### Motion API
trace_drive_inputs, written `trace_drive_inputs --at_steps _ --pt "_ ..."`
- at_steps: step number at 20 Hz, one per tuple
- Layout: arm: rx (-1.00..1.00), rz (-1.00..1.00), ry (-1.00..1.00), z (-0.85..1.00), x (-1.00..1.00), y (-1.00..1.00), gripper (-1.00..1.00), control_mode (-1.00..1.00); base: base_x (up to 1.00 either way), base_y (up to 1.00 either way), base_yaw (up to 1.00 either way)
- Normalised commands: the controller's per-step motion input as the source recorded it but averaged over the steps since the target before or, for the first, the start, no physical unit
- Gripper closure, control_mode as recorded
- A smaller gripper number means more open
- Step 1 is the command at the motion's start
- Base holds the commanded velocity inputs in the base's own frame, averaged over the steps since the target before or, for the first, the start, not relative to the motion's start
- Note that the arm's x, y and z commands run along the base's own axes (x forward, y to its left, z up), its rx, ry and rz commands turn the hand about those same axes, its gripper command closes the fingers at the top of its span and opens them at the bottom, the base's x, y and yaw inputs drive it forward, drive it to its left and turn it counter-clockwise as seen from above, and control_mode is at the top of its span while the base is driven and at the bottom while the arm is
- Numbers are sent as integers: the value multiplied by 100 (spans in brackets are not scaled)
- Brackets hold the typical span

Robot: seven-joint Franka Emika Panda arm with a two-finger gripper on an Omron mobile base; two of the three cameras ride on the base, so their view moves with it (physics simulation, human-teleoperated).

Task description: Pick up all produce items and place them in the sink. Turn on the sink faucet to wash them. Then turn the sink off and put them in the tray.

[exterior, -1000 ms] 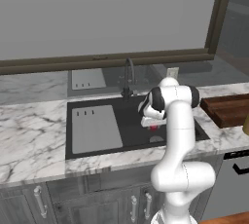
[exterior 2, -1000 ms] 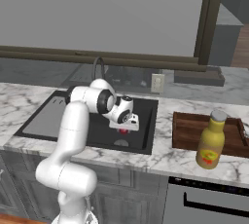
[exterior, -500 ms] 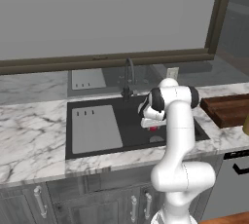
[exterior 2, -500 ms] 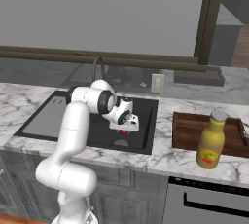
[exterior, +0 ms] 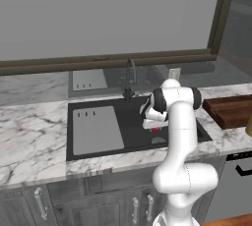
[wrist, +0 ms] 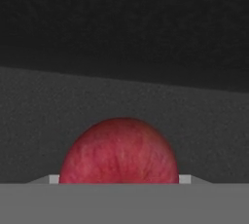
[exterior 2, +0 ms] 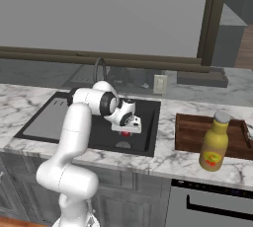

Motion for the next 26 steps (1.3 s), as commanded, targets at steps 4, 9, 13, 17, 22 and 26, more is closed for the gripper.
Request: trace_drive_inputs --at_steps 4,9,13,17,22,26 --pt "0 0 0 -22 0 0 -100 -100 0 0 0" --pt "0 0 1 3 -19 0 -100 -100 0 0 0" --pt "0 0 0 16 -28 0 -100 -100 0 0 0" --pt "0 0 0 32 -39 0 -100 -100 0 0 0" --pt "-1 0 -6 45 -40 6 -100 -100 0 0 0" --pt "0 0 -10 55 -48 3 -100 -100 0 0 0"
